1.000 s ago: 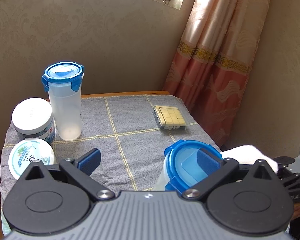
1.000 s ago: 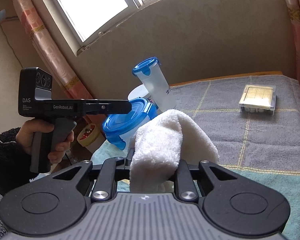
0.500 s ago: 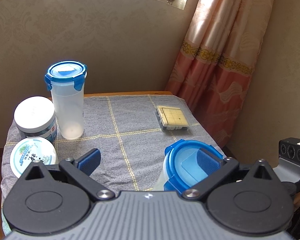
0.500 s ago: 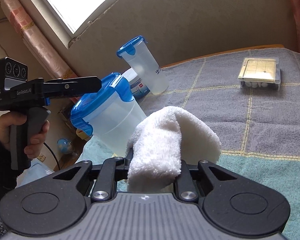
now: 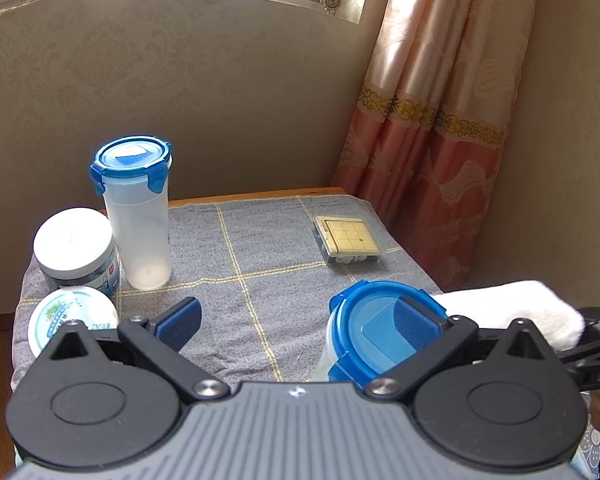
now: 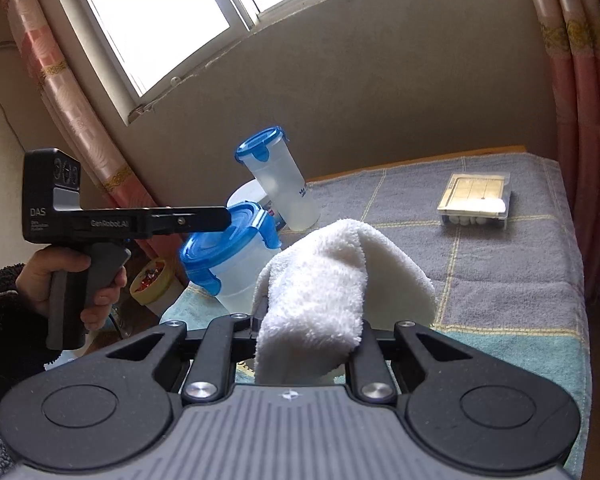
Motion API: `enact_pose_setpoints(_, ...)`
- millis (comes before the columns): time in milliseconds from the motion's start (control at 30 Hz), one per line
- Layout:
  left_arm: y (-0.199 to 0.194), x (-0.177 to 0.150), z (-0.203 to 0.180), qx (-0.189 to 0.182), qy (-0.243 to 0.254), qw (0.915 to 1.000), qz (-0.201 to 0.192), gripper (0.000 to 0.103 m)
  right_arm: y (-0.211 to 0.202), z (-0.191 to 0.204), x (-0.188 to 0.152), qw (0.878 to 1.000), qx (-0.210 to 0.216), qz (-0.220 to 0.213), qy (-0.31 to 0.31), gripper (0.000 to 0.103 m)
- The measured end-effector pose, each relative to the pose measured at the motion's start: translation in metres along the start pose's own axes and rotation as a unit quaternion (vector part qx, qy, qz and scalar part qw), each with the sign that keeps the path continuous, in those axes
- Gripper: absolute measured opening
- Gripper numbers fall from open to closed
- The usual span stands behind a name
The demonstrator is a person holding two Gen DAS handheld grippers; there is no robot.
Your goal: Clean container
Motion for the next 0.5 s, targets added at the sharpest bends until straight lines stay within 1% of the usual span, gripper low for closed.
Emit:
enact_pose_setpoints(100, 0.0, 0.0, 0.0, 0.0, 0.003, 1.0, -0.003, 0.103, -0.009, 0.014, 0.004, 1.0, 0.009, -0.007, -0.009, 0.021)
enact_pose_setpoints(300, -0.001, -0.001, -0.001, -0.001, 0.006, 0.9999, -0.009, 0.103, -0.01, 0.042, 0.002, 0.999, 0.026, -0.001, -0.036, 0.021)
enact_pose_setpoints(500, -0.004, -0.003, -0.002, 0.0, 0.003, 0.9999, -0.015, 0.103, 0.0, 0.049, 0.008, 0.999, 0.029, 0.005, -0.044, 0.021)
Point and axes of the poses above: each gripper's, at about its wrist camera, not at the fingertips, and y roughly the way its jaws point, z to its left, x to its top, the point moved 6 cm from there along y, roughly the way its jaws point, and after that the axes turned 7 degrees about -z, right-handed, at the moved point
